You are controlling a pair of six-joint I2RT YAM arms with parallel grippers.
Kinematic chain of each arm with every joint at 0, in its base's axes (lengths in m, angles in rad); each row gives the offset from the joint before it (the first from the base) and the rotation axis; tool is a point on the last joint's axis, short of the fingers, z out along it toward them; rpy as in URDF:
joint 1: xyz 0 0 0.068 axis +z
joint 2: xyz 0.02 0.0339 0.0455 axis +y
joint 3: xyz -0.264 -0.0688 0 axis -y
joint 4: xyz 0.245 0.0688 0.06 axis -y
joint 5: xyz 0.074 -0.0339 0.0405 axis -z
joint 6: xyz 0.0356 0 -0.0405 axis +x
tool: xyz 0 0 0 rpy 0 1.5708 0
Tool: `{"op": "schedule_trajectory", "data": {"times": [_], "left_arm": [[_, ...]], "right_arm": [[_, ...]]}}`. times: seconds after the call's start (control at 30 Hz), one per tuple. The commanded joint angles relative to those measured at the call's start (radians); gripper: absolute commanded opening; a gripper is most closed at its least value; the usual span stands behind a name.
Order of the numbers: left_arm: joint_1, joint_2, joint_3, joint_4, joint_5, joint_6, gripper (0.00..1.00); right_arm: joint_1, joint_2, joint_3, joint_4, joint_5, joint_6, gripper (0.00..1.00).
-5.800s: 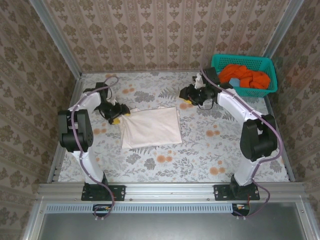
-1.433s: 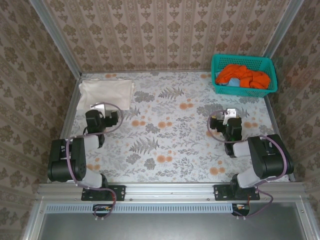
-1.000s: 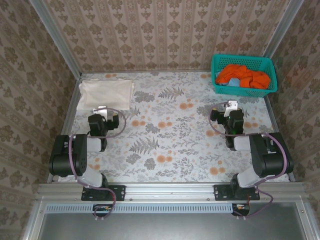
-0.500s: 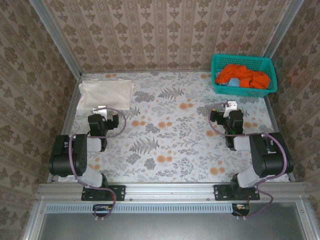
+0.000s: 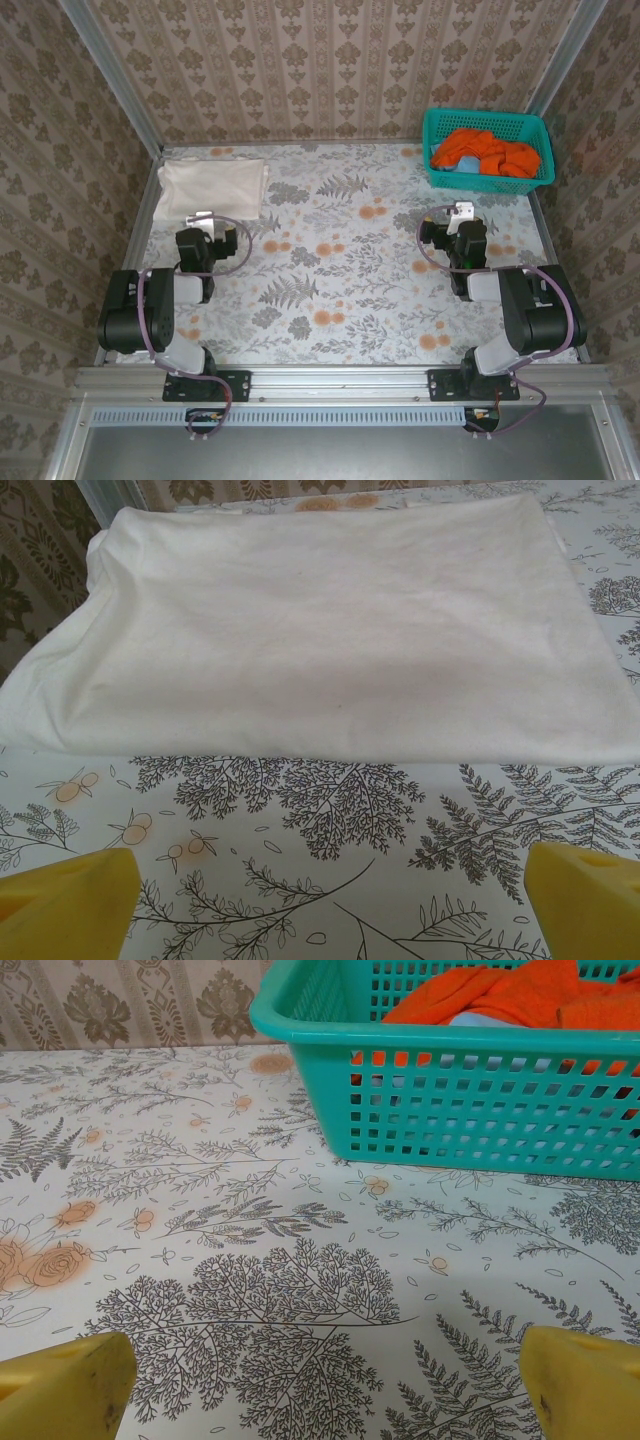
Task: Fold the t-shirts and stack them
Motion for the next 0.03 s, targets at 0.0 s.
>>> {"op": "schedule_trajectory", "data": {"times": [0.0], "left_arm": [[0.001,-0.007,0.015,0.03,-0.001,0.019,1.0]], "right_arm": [[-0.002,0.003,0.001,-0.008,-0.014,0.008,0.99]]}}
